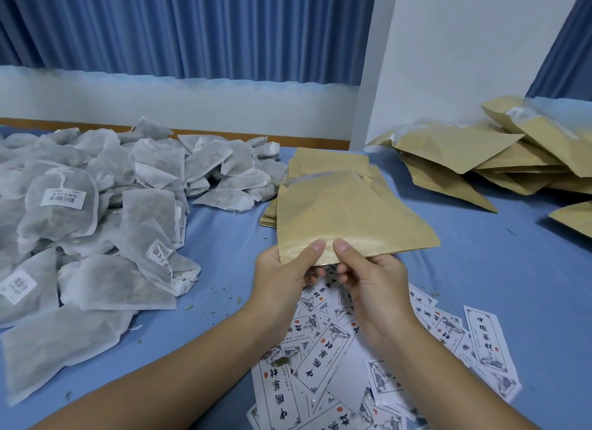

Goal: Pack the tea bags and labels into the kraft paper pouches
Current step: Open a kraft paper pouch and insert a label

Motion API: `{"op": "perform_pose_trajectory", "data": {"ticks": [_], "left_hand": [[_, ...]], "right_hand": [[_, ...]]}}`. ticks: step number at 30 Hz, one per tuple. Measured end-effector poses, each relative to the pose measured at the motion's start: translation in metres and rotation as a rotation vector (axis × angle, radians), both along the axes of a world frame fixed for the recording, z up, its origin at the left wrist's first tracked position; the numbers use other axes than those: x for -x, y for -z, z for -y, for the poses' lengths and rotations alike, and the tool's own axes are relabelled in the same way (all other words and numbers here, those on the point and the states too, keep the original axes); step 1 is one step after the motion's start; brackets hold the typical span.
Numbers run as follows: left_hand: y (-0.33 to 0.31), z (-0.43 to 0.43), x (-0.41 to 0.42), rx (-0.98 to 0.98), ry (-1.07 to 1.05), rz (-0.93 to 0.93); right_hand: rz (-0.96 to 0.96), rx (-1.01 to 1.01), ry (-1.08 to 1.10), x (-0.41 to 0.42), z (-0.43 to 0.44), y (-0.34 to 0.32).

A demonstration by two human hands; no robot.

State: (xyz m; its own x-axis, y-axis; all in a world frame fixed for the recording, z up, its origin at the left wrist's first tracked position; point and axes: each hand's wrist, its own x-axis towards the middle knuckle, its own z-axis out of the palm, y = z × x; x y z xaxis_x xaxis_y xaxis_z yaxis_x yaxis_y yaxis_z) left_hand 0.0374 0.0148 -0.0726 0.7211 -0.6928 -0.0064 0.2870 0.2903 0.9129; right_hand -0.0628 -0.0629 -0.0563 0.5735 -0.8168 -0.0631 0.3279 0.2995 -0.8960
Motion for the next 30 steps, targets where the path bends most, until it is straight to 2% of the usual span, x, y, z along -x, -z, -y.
{"op": "perform_pose_trajectory", "data": {"ticks": [4,13,20,30], "left_hand": [[0.000,0.003,-0.005,0.004,-0.012,-0.013],[0.001,0.001,-0.003,0.021,-0.022,-0.010],[-0.001,-0.003,0.001,-0.041,0.061,0.150],[0.000,-0.006,-0.006,-0.039,0.004,0.208]], "right_hand": [[0.006,0.030,0.031,-0.003,0.000,0.001],[0.095,-0.040,0.107,-0.001,0.006,-0.002],[0.056,-0.035,-0.076,-0.003,-0.004,-0.001],[-0.046,-0.021,-0.047,-0.002,-0.005,-0.003]]}}
